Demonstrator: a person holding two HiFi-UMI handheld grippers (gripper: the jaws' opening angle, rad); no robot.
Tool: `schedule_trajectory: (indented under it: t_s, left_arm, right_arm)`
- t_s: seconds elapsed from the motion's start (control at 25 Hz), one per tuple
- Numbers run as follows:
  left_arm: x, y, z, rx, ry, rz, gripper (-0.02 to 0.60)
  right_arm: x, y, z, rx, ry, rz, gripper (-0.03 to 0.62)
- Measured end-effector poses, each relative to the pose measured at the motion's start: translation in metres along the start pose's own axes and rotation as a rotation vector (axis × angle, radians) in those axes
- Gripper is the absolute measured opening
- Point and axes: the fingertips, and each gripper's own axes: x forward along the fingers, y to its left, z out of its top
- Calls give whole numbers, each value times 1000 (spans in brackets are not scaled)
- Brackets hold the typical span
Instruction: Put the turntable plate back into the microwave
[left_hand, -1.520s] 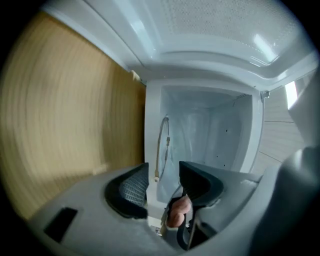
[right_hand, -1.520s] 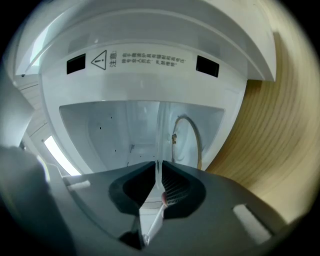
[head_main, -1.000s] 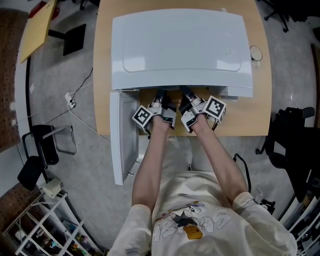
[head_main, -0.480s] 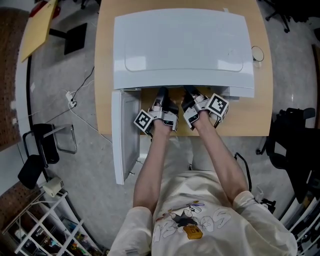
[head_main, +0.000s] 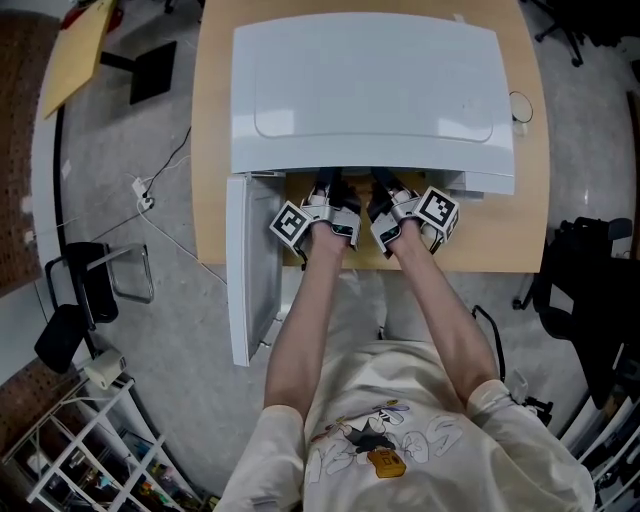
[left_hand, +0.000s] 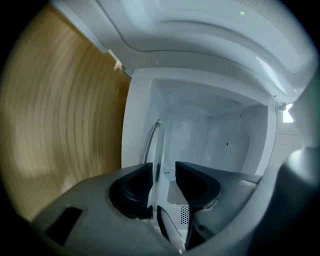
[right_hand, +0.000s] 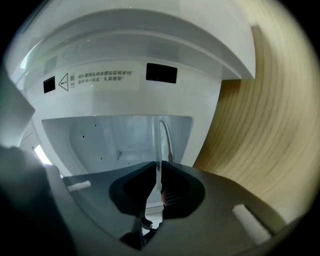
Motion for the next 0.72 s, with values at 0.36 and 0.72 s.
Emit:
schedule_trajectory:
  t_s: [0.36,0.72]
  left_arm:
    - [-12,12,1,16,-9,69,163]
    - [-12,11,-1,21,10,89,129]
  right_arm:
    - [-2,-2,-1,-2,3,-5,38]
    - [-3,-2,2,-3,-2,-10,38]
